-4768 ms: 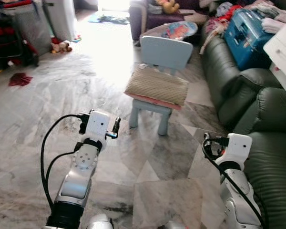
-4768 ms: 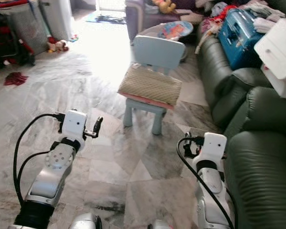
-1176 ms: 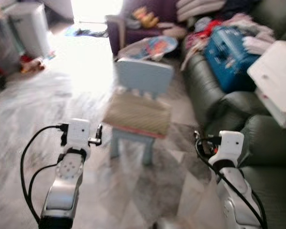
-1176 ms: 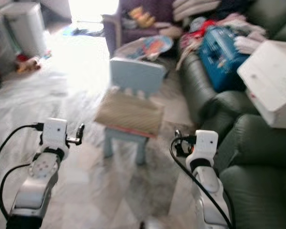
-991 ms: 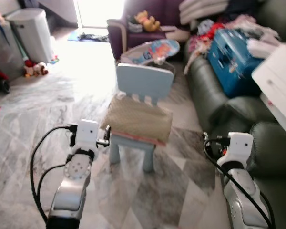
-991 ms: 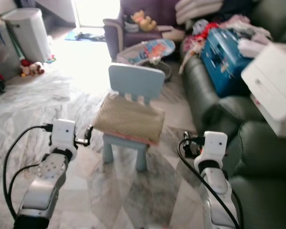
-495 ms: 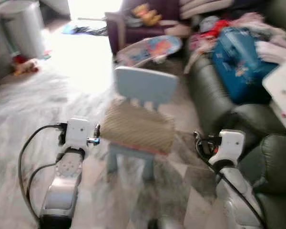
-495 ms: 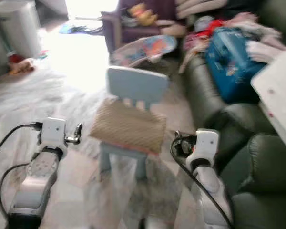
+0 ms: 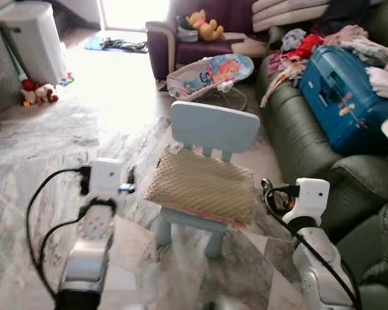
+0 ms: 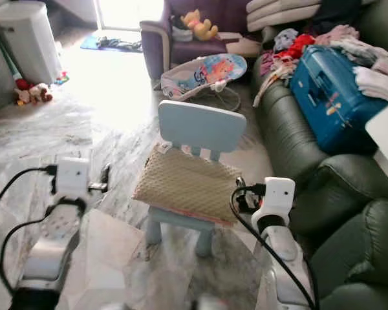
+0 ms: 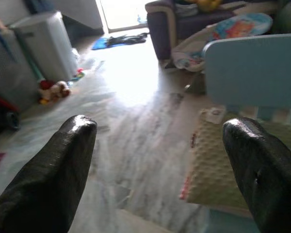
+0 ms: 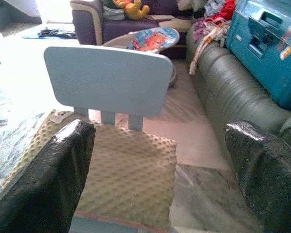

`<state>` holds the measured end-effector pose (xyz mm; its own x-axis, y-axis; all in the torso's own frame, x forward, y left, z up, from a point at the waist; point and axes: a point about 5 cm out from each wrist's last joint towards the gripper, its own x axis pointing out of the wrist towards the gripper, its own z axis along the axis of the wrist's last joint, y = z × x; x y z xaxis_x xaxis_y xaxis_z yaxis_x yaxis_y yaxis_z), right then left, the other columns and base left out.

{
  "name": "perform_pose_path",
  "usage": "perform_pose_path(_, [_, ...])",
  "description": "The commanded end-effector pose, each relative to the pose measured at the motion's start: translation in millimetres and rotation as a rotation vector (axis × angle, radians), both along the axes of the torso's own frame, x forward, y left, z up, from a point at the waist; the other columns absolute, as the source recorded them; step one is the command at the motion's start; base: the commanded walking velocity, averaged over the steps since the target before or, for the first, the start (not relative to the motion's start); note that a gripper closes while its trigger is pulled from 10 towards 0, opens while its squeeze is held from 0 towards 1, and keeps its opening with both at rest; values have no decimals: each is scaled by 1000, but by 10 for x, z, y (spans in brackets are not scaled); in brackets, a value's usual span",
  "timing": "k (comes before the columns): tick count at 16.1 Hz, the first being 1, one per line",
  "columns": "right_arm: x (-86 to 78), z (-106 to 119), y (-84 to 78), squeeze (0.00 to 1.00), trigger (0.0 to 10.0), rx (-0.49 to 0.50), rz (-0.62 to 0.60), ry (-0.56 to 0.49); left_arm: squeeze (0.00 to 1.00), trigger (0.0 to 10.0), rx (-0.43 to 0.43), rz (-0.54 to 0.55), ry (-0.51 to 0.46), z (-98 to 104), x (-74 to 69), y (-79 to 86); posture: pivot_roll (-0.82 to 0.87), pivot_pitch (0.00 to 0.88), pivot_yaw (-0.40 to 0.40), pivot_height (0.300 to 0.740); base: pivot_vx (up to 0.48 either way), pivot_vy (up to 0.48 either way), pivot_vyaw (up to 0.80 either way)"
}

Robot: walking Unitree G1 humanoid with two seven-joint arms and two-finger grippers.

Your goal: Move the pillow to the sofa

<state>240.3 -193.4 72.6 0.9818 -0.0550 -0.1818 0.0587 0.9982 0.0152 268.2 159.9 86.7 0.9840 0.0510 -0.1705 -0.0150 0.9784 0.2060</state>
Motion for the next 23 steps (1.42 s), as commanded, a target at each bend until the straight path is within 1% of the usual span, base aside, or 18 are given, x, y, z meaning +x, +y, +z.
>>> perform_pose_path(1, [-15,32,-45,0,10000,-3,-17,-11,0,10000,-1,-32,-9,23,-7,-43,-10,0,-49,740,0,0,0])
perform_pose_path(3, [-20,25,-48,0,10000,9,-27,-2,0,10000,-15,-38,-7,21,-9,-47,-15,0,-46,740,0,0,0])
perform_pose_path(5, [-27,16,-53,0,10000,19,-35,3,0,10000,-27,-61,-14,26,-17,-72,-16,0,-46,740,120,0,-697])
perform_pose_path(7, [-30,15,-57,0,10000,17,-34,3,0,10000,-23,-70,-17,31,-23,-77,-16,0,-49,740,369,0,-800])
perform_pose_path(10, [-21,24,-52,0,10000,14,-28,1,0,10000,-29,-66,-8,16,-29,-73,-15,0,-50,740,475,0,0])
perform_pose_path(11, [-21,25,-51,0,10000,13,-25,1,0,10000,-50,-60,1,5,-32,-74,-15,0,-50,740,465,0,0])
perform_pose_path(13, [-21,26,-49,0,10000,5,-18,1,0,10000,-54,-49,6,-2,-32,-65,-15,0,-49,740,433,0,0])
perform_pose_path(16, [-21,29,-46,0,10000,-3,-11,-1,0,10000,-51,-35,-5,6,-18,-57,-16,0,-49,740,375,296,0])
perform_pose_path(17, [-20,30,-46,0,10000,-3,-11,-1,0,10000,-44,-35,-10,13,-13,-58,-16,0,-49,740,0,405,0])
perform_pose_path(18, [-18,30,-46,0,10000,-1,-12,-2,0,10000,-18,-44,-18,23,-8,-84,-14,0,-49,740,0,0,0])
perform_pose_path(20, [-16,29,-42,0,10000,1,-13,-1,0,10000,-31,-34,-10,16,-16,-91,-15,0,-50,740,0,0,0])
perform_pose_path(21, [-15,31,-42,0,10000,2,-13,-2,0,10000,-52,-27,-11,12,-19,-90,-15,0,-51,740,0,0,0])
perform_pose_path(23, [-14,30,-48,0,10000,0,-15,-4,0,10000,-34,-30,-16,16,-16,-99,-14,0,-52,740,0,0,0])
